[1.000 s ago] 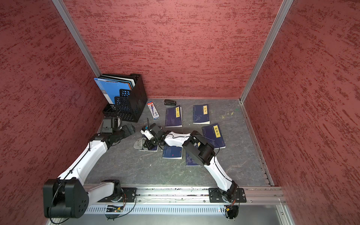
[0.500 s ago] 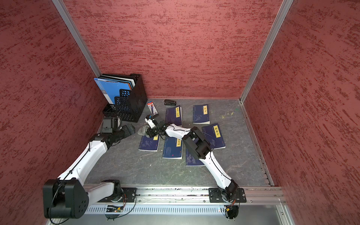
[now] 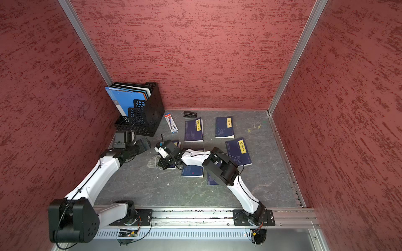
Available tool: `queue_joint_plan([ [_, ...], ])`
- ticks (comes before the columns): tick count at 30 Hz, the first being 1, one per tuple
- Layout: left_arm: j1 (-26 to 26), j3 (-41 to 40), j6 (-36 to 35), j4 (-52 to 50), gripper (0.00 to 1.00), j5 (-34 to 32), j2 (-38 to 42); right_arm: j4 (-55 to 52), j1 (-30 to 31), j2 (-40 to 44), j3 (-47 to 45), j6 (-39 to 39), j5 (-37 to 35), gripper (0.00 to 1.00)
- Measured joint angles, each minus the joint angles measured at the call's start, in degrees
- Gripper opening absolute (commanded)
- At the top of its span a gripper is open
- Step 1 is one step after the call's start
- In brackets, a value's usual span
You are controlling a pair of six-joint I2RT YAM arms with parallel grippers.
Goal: Wipe the cover of the book
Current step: Wipe the dirt from the cover of the book.
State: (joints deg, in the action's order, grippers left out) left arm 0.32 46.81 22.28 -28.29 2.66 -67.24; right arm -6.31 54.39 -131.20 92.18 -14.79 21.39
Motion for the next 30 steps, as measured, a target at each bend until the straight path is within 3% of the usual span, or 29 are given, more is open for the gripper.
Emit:
queue_joint_plan([
  [9, 0.00, 0.00, 0.00, 0.00, 1.00, 0.00, 0.00, -1.09, -2.05, -1.60, 2.91, -0.24, 0.00, 0.06],
  [17, 0.00, 0.00, 0.00, -0.02, 1.00, 0.02, 0.02, -7.61, -8.85, -12.61, 22.29, 1.20, -0.57, 0.07],
  [23, 0.00, 0.00, -0.02, -0.07, 1.00, 0.00, 0.24, -11.82, -10.10, -18.84, 33.79, 1.70, -1.25, 0.06],
  [27, 0.02, 0.00, -0.02, -0.17, 1.00, 0.00, 0.39, -11.32, -9.99, -18.56, 32.87, 1.70, -1.22, 0.07],
  [30, 0.02, 0.00, -0.02, -0.17, 1.00, 0.00, 0.42, -9.18, -9.75, -15.41, 27.19, 2.16, -1.44, 0.07],
])
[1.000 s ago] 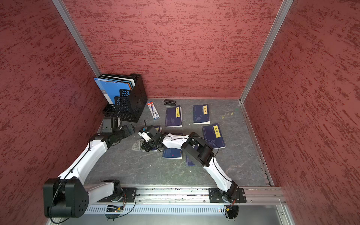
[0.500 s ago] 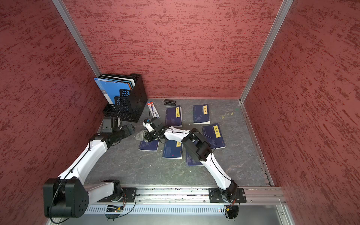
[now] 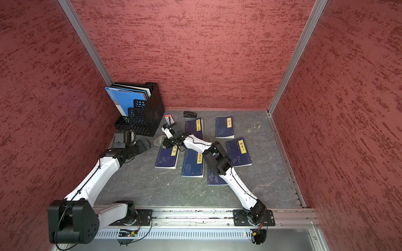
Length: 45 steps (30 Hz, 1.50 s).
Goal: Wipe the cover of the book
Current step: Wipe the dirt from the cover of the book.
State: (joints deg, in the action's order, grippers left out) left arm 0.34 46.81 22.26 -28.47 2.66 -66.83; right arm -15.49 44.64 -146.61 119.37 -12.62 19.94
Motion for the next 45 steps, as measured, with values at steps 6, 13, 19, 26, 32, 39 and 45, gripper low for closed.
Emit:
queue_joint_plan([
  [6, 0.02, 0.00, 0.00, 0.02, 1.00, 0.04, -0.02, 2.01, 1.73, 6.38, -10.56, 1.07, -0.74, 0.07],
  [13, 0.02, 0.00, 0.00, 0.04, 1.00, 0.02, -0.02, 7.34, 4.76, 15.34, -26.34, 0.98, 0.42, 0.07],
  [19, 0.02, 0.00, 0.00, 0.24, 1.00, 0.07, -0.76, 10.25, 6.58, 18.86, -32.76, 0.39, 1.40, 0.07],
  [26, 0.02, 0.00, 0.00, 0.22, 1.00, 0.04, -0.76, 8.92, 5.03, 16.59, -28.94, 0.46, 1.44, 0.07],
  [32, 0.02, 0.00, 0.00, 0.11, 1.00, 0.04, -0.24, 7.30, 0.24, 10.03, -18.34, 0.96, 0.28, 0.07],
  [39, -0.02, 0.00, 0.00, -0.02, 1.00, 0.02, 0.20, 5.70, -1.92, 9.22, -16.44, 1.75, -1.07, 0.07],
  [45, -0.39, 0.00, 0.00, 0.00, 1.00, -0.07, 0.04, 7.74, 1.29, 17.46, -29.38, 1.60, -1.07, 0.07],
])
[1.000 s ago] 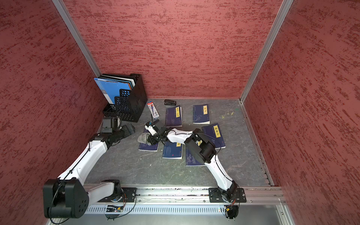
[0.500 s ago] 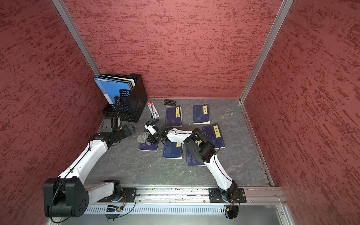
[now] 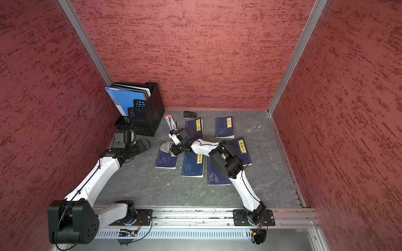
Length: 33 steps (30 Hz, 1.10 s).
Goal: Wipe the cover of the book
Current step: Wipe the dirt from the cover of the book.
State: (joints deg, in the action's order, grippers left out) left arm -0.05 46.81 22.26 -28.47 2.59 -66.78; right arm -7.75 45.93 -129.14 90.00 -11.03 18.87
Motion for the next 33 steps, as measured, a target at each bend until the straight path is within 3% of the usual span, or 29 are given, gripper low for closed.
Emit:
queue_joint_plan([
  [5, -1.01, 0.00, 0.00, 0.00, 1.00, -0.42, -0.76, 3.06, 4.33, 6.05, -10.12, -2.12, 0.55, 0.07],
  [9, -1.70, 0.00, -0.02, 0.07, 1.00, -1.18, -1.05, 4.39, 5.40, 7.43, -12.66, -3.41, 0.63, 0.07],
  [24, -3.45, 0.00, -0.02, -0.07, 1.00, -2.08, -2.01, -0.42, -5.11, -4.04, 6.32, -1.64, -0.42, 0.06],
  [29, -3.50, 0.00, -0.04, -0.07, 1.00, -2.51, -2.01, -0.61, -5.90, -4.09, 6.29, -0.98, -0.50, 0.07],
  [33, -3.65, 0.00, -0.20, -0.02, 1.00, -2.51, -2.82, 1.22, -5.75, -0.48, 0.52, -1.01, -1.01, 0.08],
])
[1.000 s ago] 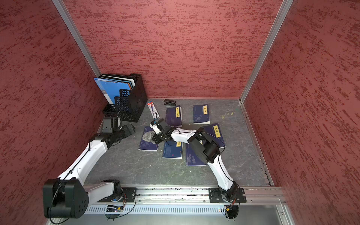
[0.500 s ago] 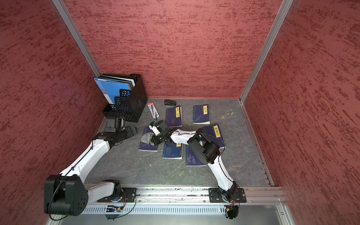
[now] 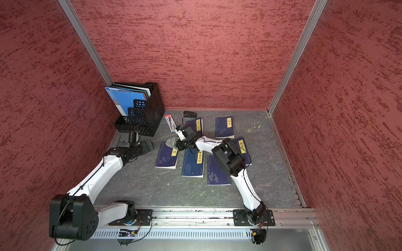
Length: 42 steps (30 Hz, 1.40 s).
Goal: Wipe the cover of the book
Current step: Wipe the dirt from the cover of the book, then place the cleaning item on the book.
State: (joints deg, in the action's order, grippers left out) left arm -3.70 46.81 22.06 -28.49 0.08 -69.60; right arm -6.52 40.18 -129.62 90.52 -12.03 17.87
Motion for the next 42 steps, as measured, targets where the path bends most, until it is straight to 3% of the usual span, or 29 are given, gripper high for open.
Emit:
queue_joint_plan([
  [6, -1.79, 0.00, -0.33, 0.04, 1.00, 0.04, -3.13, -0.70, -0.11, 10.97, -10.27, -0.15, -0.76, 0.12],
  [12, -2.91, 0.00, -0.46, 0.81, 1.00, 1.29, -5.90, -2.10, -0.44, 21.18, -11.26, 0.33, -2.91, 0.15],
  [20, -3.19, 0.02, -0.98, 1.53, 1.00, 2.67, -6.54, -3.43, -1.09, 25.75, -20.85, -1.09, -7.30, 0.23],
  [24, -3.19, 0.02, -1.33, 1.53, 1.00, 2.89, -7.58, -5.84, -1.18, 25.86, -25.57, -2.43, -9.46, 0.46],
  [32, -3.23, 0.02, -1.38, 1.95, 1.00, 3.02, -8.11, -8.81, -1.18, 29.20, -27.08, -3.28, -13.57, 0.81],
  [36, -3.34, 0.02, -1.46, 1.95, 1.00, 3.04, -8.09, -10.62, -1.20, 30.80, -24.39, -3.13, -15.61, 0.82],
  [42, -3.39, 0.02, -1.51, 1.95, 1.00, 3.32, -7.98, -10.58, -0.13, 31.04, -18.29, -3.76, -15.26, 0.75],
])
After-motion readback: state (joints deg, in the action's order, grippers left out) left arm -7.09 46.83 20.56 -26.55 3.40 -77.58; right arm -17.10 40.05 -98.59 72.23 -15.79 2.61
